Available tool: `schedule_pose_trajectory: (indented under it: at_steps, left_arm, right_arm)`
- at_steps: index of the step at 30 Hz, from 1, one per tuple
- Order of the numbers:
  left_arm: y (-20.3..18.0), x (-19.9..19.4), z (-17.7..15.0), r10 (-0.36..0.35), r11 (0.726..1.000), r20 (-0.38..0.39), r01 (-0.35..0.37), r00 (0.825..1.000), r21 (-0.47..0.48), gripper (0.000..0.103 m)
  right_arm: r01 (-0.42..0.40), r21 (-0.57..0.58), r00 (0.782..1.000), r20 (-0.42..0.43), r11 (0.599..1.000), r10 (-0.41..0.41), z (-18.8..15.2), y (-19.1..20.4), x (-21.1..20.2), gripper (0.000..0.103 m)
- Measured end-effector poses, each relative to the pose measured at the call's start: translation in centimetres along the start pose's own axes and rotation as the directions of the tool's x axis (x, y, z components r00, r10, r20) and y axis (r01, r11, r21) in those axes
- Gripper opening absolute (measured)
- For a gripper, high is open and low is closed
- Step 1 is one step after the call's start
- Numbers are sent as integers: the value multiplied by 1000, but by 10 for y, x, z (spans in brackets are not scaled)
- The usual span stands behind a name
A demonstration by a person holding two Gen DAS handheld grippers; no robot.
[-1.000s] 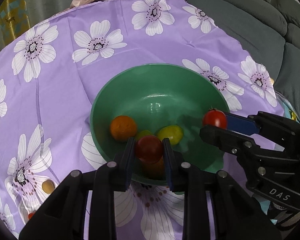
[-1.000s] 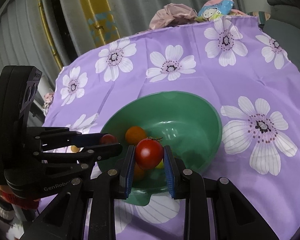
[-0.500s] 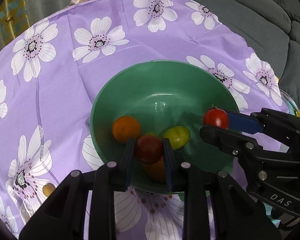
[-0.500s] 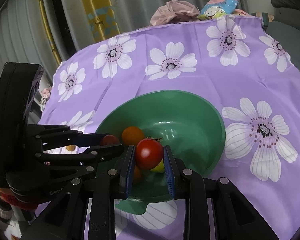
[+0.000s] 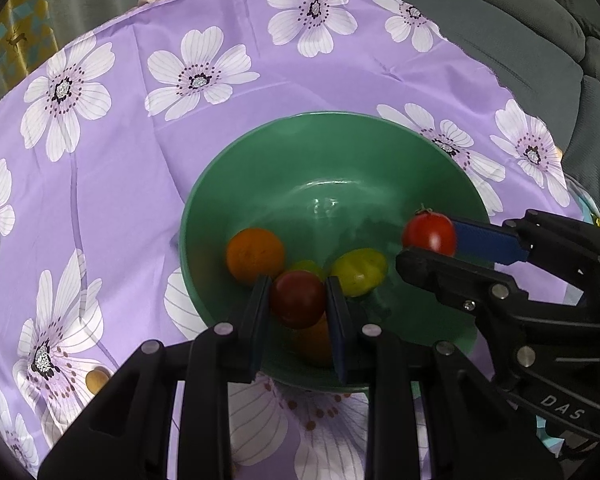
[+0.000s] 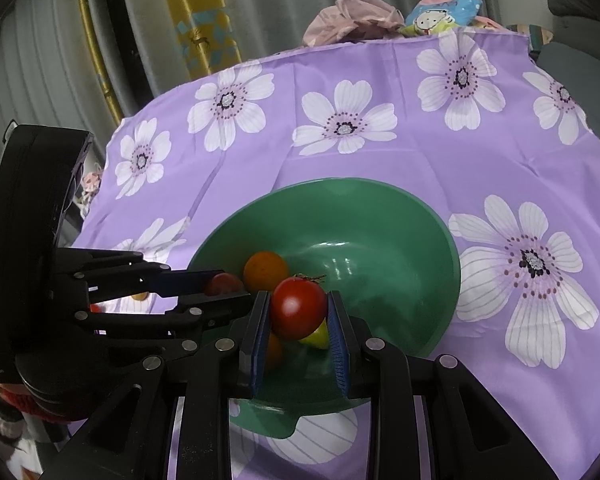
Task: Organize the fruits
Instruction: 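Lower the red cherry tomato into the bowl with the left gripper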
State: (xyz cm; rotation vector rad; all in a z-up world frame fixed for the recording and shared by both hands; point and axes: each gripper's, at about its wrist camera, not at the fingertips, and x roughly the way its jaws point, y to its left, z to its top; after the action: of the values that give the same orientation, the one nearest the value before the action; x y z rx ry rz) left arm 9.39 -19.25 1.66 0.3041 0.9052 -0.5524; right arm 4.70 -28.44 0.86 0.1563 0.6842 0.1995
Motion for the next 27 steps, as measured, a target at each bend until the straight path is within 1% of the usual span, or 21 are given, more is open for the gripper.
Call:
schedule_pose_trajectory:
  at_steps: [14,27]
  left_arm:
    - [1,8,-1,11,1000,-23,-11,1000,7,26]
    - [-2,8,-2,25,1000,-23,-25,999,17,27]
  right_arm:
    - [-3,-4,1000,-11,1000,3,0,0,4,29]
    - [-5,3,1000,-12,1000,5,1,-1,3,29]
